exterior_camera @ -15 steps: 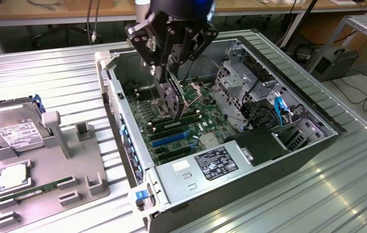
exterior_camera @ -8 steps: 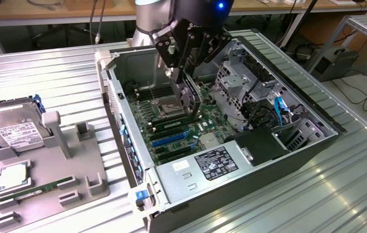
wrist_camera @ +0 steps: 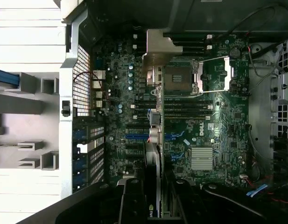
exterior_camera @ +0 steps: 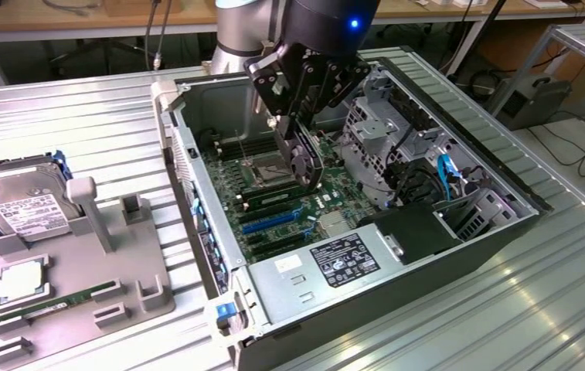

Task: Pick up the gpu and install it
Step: 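Insert the gpu into the slot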

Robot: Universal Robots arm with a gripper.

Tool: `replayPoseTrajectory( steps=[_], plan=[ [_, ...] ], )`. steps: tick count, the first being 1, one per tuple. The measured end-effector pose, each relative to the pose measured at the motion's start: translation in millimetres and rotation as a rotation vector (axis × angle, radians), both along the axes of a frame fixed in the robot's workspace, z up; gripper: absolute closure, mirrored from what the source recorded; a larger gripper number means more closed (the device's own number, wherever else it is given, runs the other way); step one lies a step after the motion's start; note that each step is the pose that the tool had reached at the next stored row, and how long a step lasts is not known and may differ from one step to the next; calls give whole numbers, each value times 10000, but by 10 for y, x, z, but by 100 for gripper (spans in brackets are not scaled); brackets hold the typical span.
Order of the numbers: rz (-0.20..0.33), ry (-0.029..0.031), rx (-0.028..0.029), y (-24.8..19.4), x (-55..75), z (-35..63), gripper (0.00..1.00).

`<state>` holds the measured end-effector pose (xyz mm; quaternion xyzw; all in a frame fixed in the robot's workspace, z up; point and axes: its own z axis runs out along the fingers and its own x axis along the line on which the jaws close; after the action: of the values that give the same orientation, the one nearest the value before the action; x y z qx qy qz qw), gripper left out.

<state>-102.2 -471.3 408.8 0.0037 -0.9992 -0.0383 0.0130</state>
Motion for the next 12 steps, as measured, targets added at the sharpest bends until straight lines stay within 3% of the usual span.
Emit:
replayPoseTrajectory(
  steps=[12],
  plan=[
    [2,0,0,0,3,0,74]
  ],
)
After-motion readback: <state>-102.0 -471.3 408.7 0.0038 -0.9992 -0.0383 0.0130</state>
